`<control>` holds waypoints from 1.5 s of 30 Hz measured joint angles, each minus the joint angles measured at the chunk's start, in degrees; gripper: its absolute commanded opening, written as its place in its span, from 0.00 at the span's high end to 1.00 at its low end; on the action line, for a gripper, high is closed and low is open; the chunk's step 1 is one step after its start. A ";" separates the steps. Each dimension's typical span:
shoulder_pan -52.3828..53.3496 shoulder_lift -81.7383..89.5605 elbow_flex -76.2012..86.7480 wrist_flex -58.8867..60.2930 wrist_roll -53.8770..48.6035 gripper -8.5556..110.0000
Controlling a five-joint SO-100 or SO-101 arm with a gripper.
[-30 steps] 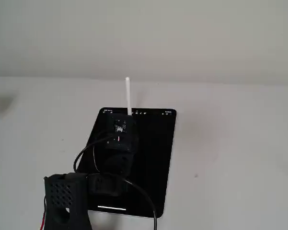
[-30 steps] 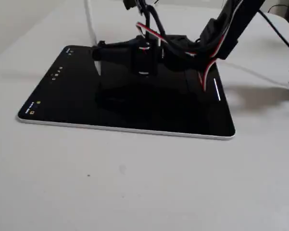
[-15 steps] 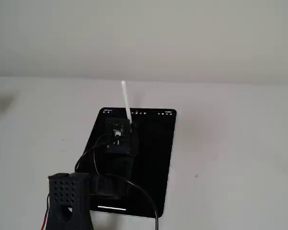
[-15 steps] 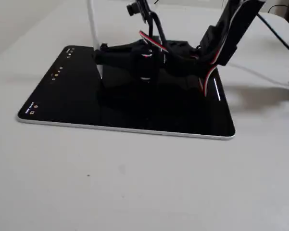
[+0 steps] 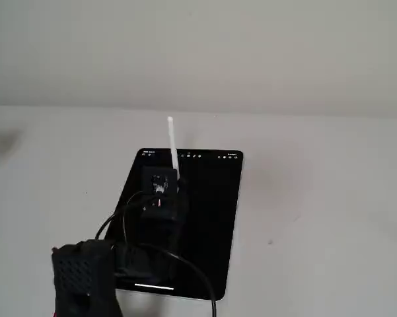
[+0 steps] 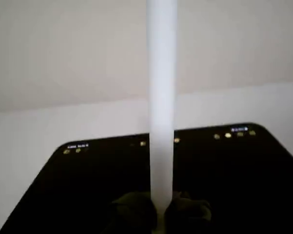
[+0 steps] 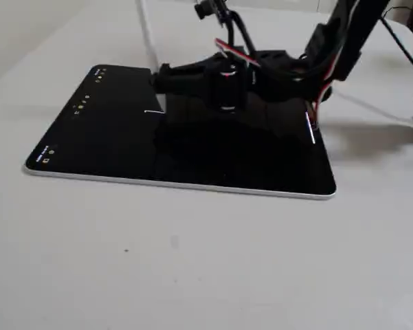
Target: Draw a line in the middle of the ipad using the apple pencil
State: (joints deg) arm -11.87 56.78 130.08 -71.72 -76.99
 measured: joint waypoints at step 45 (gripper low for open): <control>-2.37 19.60 27.86 1.23 4.75 0.93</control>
State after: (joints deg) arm -14.24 76.38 157.94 -70.49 -72.25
